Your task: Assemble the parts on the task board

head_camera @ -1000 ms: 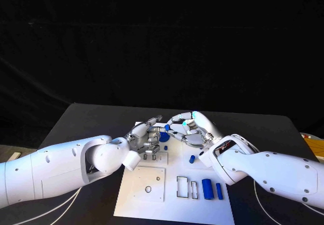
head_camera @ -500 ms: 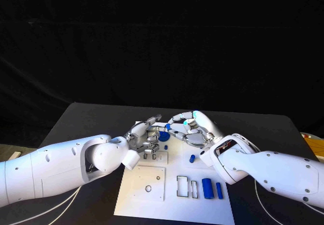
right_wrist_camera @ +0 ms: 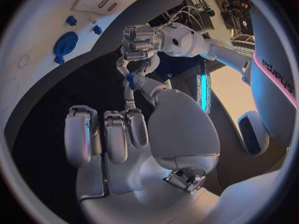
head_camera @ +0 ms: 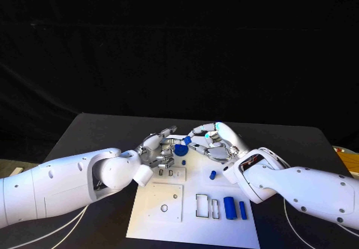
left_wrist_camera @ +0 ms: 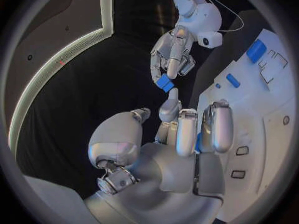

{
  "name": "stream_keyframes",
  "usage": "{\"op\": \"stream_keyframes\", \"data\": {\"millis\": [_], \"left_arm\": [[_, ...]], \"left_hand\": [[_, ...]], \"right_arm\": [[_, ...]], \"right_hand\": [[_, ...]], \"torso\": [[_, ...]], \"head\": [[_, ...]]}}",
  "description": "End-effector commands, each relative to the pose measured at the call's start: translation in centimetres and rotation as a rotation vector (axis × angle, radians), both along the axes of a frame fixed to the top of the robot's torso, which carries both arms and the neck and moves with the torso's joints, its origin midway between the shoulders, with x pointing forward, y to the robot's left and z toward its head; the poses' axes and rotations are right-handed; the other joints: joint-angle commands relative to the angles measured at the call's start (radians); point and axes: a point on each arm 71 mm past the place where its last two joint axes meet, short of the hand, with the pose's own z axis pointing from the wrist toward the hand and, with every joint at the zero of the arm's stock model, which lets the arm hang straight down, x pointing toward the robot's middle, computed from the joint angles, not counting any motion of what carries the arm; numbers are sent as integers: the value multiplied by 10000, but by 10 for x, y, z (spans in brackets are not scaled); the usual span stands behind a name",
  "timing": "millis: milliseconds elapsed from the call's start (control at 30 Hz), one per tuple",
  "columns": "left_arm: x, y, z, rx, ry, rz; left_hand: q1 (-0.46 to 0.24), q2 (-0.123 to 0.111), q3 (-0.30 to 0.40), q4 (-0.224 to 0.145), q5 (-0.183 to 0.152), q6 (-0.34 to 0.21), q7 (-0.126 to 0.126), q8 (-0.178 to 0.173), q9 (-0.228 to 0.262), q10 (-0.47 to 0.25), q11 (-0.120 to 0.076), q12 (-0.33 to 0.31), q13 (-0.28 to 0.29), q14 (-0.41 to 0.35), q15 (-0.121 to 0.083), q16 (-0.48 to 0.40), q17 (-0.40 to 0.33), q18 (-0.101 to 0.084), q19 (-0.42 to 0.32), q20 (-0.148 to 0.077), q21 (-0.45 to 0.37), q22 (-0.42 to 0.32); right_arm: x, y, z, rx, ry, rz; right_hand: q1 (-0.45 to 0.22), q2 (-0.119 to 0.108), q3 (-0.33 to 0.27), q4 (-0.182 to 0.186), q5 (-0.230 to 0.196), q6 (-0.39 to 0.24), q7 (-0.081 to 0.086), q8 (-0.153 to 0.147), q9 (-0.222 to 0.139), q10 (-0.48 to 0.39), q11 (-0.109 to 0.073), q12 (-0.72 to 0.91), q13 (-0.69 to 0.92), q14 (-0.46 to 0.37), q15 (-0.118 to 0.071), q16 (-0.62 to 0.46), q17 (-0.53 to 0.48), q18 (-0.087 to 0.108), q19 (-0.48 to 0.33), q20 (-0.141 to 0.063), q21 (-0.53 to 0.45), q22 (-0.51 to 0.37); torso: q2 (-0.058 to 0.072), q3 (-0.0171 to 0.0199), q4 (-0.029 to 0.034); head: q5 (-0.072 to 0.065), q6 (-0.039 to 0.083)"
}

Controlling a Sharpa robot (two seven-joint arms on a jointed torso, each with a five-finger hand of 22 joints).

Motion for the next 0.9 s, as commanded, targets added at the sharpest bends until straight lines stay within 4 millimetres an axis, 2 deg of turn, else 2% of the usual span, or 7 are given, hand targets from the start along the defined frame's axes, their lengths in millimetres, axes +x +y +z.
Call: {"op": "stream_keyframes", "data": {"millis": [33, 133, 333, 900], "left_arm": [[1, 0, 2, -148, -120, -27], [1, 1, 1, 87, -77, 45], [3, 8, -4, 765, 135, 362], [7, 19, -8, 1415, 265, 923]], "left_hand": [[16, 63, -49, -5, 66, 87, 12, 42, -17, 66, -29, 45, 3, 876, -54, 25, 1996, -168, 67, -17, 59, -3], [109, 31, -51, -8, 74, 61, 27, 3, -26, 34, -23, -3, -58, 859, -56, 0, 1935, -167, 65, -25, 61, -4], [254, -59, -172, 4, 65, -303, 173, -293, -117, -273, 99, -347, -542, 809, 33, -74, 1762, -166, 45, 22, 58, -18], [440, -99, -182, -11, 82, -391, 223, -379, -139, -398, 146, -478, -727, 798, 78, -90, 1723, -158, 21, 64, 45, -47]], "right_arm": [[-1, 1, 0, -3, -21, 36], [-2, 1, 0, 65, -9, 23], [-3, 1, 0, 170, 30, -8], [0, -6, -2, 44, 181, -187]], "right_hand": [[-25, 48, -4, 60, -27, 149, 117, 28, 215, 10, 70, -47, 1256, 1044, 48, 43, 2627, -59, 430, 78, -20, 2130], [-26, 48, -5, 61, -29, 149, 118, 28, 215, 10, 71, -47, 1256, 1044, 49, 43, 2627, -59, 430, 78, -21, 2130], [-63, 43, -38, 123, -116, 132, 130, 12, 221, 12, 84, -44, 1259, 1044, 64, 43, 2627, -59, 430, 96, -22, 2133], [-68, 42, -51, 149, -172, 130, 132, 7, 225, 8, 88, -48, 1256, 1044, 70, 43, 2627, -59, 432, 105, -20, 2136]], "torso": [[1, 0, 1], [-1, 2, 4], [1, 6, 1], [-4, -1, -2]], "head": [[2, -9], [-5, -14], [-4, -26], [-4, -33]]}}
